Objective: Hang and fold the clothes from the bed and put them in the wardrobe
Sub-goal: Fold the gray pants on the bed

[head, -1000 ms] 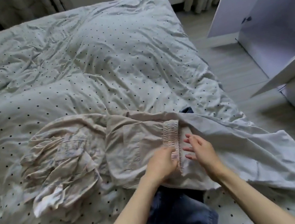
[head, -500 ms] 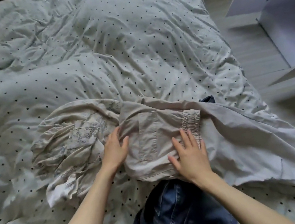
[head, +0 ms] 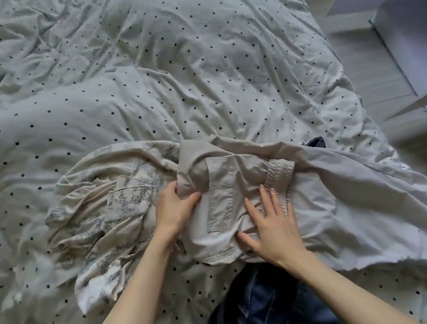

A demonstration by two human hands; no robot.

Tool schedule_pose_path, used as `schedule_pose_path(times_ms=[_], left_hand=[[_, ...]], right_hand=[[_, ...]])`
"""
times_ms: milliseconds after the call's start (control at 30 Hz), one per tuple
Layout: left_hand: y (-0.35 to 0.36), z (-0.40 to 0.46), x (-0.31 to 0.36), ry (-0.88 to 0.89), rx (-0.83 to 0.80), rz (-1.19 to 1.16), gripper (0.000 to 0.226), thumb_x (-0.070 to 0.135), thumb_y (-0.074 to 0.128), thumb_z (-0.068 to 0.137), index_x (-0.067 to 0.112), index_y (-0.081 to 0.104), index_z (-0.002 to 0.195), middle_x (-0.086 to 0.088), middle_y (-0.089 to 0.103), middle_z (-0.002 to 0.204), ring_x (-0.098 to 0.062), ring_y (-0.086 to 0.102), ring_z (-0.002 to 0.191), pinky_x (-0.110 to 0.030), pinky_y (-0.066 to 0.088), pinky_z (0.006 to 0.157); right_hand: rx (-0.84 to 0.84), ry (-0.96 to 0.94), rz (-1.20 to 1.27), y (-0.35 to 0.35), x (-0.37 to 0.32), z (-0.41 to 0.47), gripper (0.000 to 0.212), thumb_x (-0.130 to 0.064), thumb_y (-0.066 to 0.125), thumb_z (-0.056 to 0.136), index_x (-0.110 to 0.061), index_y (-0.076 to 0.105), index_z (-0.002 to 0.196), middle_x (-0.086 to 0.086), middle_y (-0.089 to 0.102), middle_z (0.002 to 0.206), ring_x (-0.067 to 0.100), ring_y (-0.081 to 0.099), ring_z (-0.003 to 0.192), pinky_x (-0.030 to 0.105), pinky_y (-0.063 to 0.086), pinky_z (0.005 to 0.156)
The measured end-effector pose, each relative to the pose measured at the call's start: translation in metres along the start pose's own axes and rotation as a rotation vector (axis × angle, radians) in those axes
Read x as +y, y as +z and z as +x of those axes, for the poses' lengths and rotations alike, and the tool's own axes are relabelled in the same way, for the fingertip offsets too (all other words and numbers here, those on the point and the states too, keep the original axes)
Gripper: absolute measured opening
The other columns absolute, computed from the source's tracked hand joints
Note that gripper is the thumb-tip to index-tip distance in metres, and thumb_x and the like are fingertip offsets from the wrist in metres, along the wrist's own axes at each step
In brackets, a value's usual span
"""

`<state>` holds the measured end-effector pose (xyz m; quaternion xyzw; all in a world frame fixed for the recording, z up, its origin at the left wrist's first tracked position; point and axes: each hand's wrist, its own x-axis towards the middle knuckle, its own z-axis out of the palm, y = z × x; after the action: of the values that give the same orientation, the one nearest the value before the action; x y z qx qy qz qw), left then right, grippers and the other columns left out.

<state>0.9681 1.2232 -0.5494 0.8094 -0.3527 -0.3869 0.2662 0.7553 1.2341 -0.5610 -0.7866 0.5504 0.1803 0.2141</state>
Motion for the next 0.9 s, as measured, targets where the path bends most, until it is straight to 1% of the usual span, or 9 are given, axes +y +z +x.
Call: schedule_pose_path(times_ms=[133, 267, 333, 433, 533, 600, 733, 833, 900], left_hand=[[-0.014, -0.007, 0.015, -0.031, -0.065, -0.09, 0.023, 0.014, 0.076, 0.074, 0.008, 0.066, 0.094, -0.008, 0.07, 0.089, -0.023, 0.064, 0.084, -0.032, 0.051, 0.073], [-0.029, -0.029, 0.049, -0.004, -0.157, -0.18, 0.021, 0.008, 0.074, 0.074, 0.015, 0.067, 0.092, -0.005, 0.071, 0.088, -0.023, 0.068, 0.087, -0.039, 0.056, 0.079], [-0.028, -0.046, 0.076, 0.037, -0.205, -0.177, 0.029, 0.007, 0.072, 0.074, 0.014, 0.067, 0.102, -0.003, 0.07, 0.089, -0.018, 0.068, 0.084, -0.032, 0.057, 0.073], [-0.01, -0.076, 0.125, 0.144, -0.243, -0.074, 0.038, 0.02, 0.069, 0.064, 0.021, 0.066, 0.102, -0.003, 0.071, 0.091, -0.022, 0.067, 0.086, -0.042, 0.056, 0.08], [0.034, -0.109, 0.175, 0.289, -0.216, 0.123, 0.052, 0.033, 0.058, 0.055, 0.021, 0.065, 0.106, -0.003, 0.07, 0.097, -0.023, 0.066, 0.092, -0.04, 0.053, 0.084], [0.08, -0.13, 0.2, 0.342, -0.21, 0.192, 0.044, 0.035, 0.06, 0.061, 0.023, 0.063, 0.103, -0.003, 0.07, 0.1, -0.024, 0.064, 0.095, -0.038, 0.051, 0.085], [0.179, -0.156, 0.221, 0.361, -0.281, 0.331, 0.036, 0.032, 0.061, 0.079, 0.023, 0.06, 0.114, -0.005, 0.067, 0.112, -0.025, 0.061, 0.106, -0.034, 0.047, 0.089], [0.233, -0.169, 0.216, 0.411, -0.468, 0.371, 0.042, 0.02, 0.054, 0.086, 0.017, 0.055, 0.128, -0.006, 0.062, 0.124, -0.022, 0.056, 0.116, -0.032, 0.043, 0.097], [0.239, -0.167, 0.198, 0.472, -0.427, 0.432, 0.041, 0.02, 0.053, 0.089, 0.019, 0.055, 0.13, -0.001, 0.058, 0.131, -0.018, 0.051, 0.123, -0.035, 0.039, 0.102]], right_hand=[[0.159, -0.073, -0.01, -0.006, 0.003, -0.015, 0.066, -0.059, 0.03, 0.093, -0.032, 0.013, 0.15, 0.005, -0.01, 0.158, 0.023, -0.019, 0.143, 0.052, -0.017, 0.11], [0.125, -0.154, 0.239, -0.019, 0.003, -0.027, 0.055, -0.041, 0.039, 0.097, -0.027, 0.027, 0.148, 0.004, 0.006, 0.159, 0.019, 0.004, 0.147, 0.039, 0.0, 0.118], [0.093, -0.142, 0.517, -0.033, 0.011, -0.029, 0.047, -0.029, 0.043, 0.098, -0.02, 0.037, 0.144, 0.006, 0.022, 0.156, 0.016, 0.02, 0.144, 0.028, 0.015, 0.117], [0.101, 0.056, 1.202, -0.062, 0.041, -0.036, 0.033, -0.02, 0.045, 0.099, -0.013, 0.055, 0.13, 0.004, 0.051, 0.138, 0.002, 0.054, 0.117, 0.013, 0.037, 0.098], [-0.007, 0.242, 1.755, -0.08, 0.094, -0.05, 0.028, -0.034, 0.039, 0.1, -0.021, 0.06, 0.114, 0.002, 0.059, 0.126, 0.016, 0.058, 0.111, 0.039, 0.046, 0.095], [-0.047, 0.292, 1.913, -0.086, 0.139, -0.061, 0.039, -0.043, 0.033, 0.1, -0.019, 0.059, 0.117, 0.002, 0.062, 0.119, 0.019, 0.061, 0.105, 0.043, 0.051, 0.086], [-0.071, 0.299, 2.073, -0.085, 0.21, -0.076, 0.052, -0.048, 0.027, 0.1, -0.016, 0.067, 0.108, 0.001, 0.073, 0.097, 0.012, 0.07, 0.084, 0.032, 0.056, 0.065], [0.018, 0.34, 1.933, -0.07, 0.248, -0.077, 0.041, -0.031, 0.037, 0.102, -0.003, 0.064, 0.112, 0.018, 0.068, 0.109, 0.025, 0.066, 0.1, 0.036, 0.055, 0.083], [0.111, 0.368, 1.667, -0.055, 0.263, -0.078, 0.036, -0.023, 0.042, 0.101, -0.002, 0.052, 0.128, 0.019, 0.059, 0.126, 0.027, 0.058, 0.114, 0.041, 0.046, 0.099]])
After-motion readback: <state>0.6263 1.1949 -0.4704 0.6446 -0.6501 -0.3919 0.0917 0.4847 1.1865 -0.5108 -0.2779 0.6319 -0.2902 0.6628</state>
